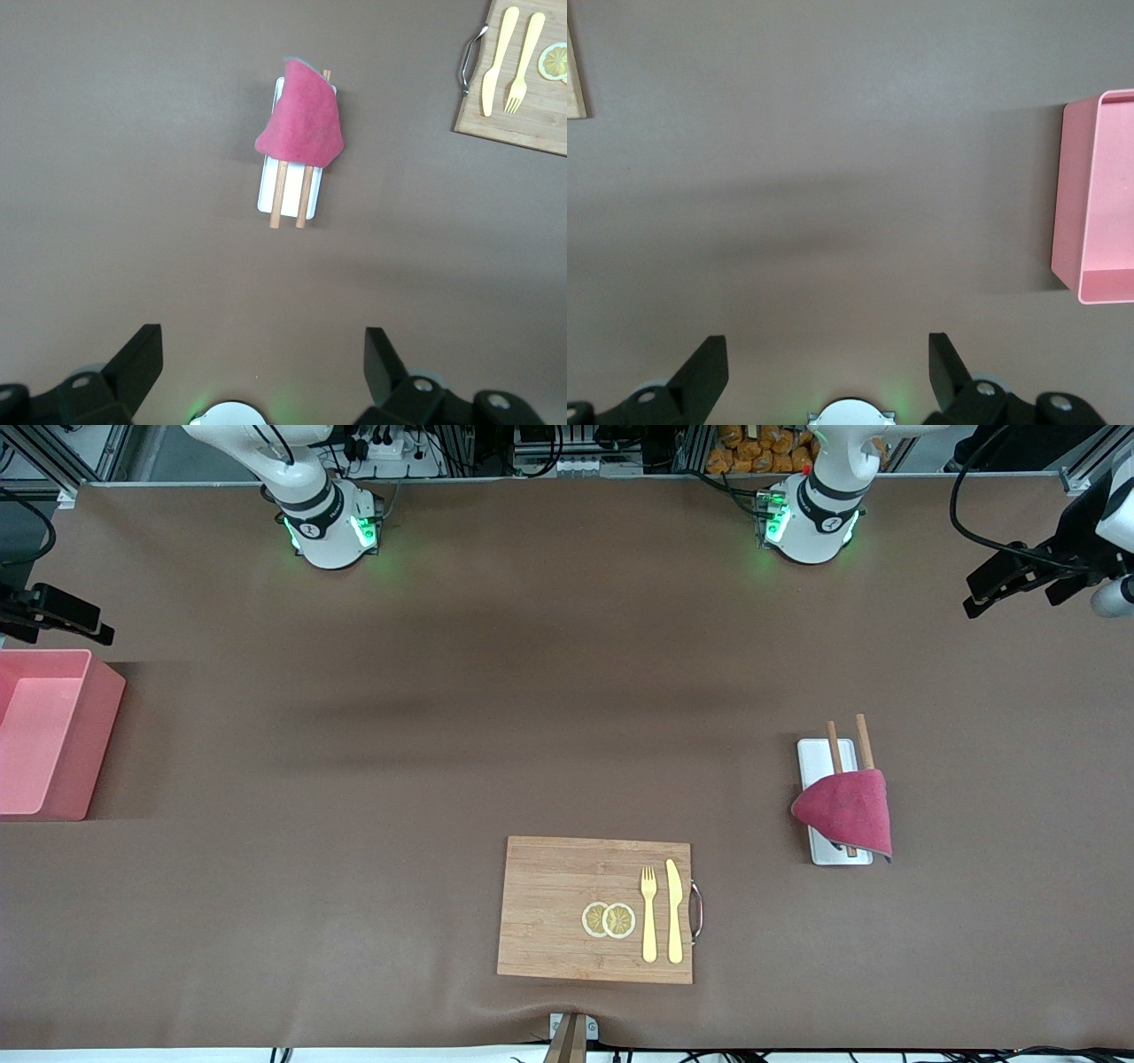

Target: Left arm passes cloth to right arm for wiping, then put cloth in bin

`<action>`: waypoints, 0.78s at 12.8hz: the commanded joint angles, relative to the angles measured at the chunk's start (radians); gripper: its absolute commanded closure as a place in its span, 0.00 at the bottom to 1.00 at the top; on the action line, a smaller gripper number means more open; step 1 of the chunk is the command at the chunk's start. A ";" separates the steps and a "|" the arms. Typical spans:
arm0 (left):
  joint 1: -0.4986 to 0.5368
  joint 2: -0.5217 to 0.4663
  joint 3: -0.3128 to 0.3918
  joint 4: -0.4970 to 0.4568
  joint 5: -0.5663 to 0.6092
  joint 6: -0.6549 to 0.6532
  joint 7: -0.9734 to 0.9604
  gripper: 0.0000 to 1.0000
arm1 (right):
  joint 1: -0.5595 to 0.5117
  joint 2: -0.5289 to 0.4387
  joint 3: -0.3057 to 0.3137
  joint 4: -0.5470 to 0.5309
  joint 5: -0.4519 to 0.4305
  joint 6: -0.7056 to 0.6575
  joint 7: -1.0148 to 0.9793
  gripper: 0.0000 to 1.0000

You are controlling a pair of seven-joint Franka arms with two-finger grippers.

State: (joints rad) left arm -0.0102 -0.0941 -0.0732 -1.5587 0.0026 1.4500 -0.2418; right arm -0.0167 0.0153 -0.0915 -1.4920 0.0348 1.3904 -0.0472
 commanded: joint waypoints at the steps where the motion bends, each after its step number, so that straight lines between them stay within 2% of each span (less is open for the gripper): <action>1: -0.008 0.011 0.007 0.035 -0.012 -0.028 -0.014 0.00 | 0.008 -0.008 -0.010 -0.004 -0.021 0.015 0.001 0.00; 10: 0.007 0.036 0.007 0.040 -0.004 -0.030 0.065 0.00 | -0.008 0.009 -0.007 0.006 -0.009 0.036 0.003 0.00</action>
State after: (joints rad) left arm 0.0002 -0.0703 -0.0684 -1.5457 0.0026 1.4434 -0.1919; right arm -0.0181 0.0180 -0.1021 -1.4920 0.0238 1.4134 -0.0470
